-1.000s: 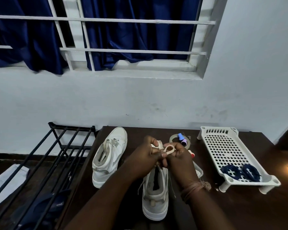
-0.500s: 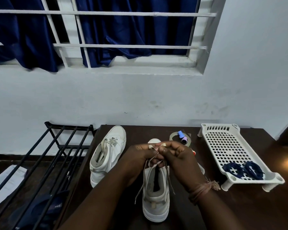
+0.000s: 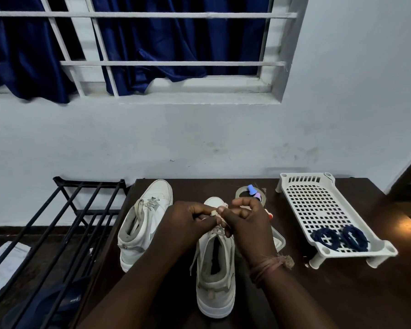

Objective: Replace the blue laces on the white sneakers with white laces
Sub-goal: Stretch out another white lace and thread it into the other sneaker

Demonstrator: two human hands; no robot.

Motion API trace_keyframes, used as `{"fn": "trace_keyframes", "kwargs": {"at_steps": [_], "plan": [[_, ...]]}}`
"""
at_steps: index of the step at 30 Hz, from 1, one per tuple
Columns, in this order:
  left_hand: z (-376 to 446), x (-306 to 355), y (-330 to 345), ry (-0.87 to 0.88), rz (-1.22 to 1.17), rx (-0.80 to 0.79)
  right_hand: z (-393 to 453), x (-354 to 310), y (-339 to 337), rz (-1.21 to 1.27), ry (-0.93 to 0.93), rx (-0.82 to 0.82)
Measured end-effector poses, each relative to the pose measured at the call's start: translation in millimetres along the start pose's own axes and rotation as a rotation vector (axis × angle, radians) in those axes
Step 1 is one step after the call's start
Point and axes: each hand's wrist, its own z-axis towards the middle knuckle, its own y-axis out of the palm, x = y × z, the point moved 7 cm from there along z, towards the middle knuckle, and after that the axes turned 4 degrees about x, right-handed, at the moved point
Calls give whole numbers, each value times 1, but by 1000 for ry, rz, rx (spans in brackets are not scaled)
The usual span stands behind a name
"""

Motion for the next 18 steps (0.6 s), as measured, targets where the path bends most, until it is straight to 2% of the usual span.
{"fn": "trace_keyframes", "kwargs": {"at_steps": [4, 6, 12, 15, 18], "plan": [[-2, 5, -3, 22, 5, 91, -4, -14, 7, -437, -248, -97], [-4, 9, -4, 57, 26, 114, -8, -23, 10, -573, -344, -101], [-3, 0, -2, -36, 39, 155, -15, -11, 20, -541, -262, -246], [-4, -6, -1, -105, 9, 167, -16, -12, 20, -607, -371, -197], [-4, -12, -6, -172, -50, 195, -18, -20, 16, -526, -433, -143]]}}
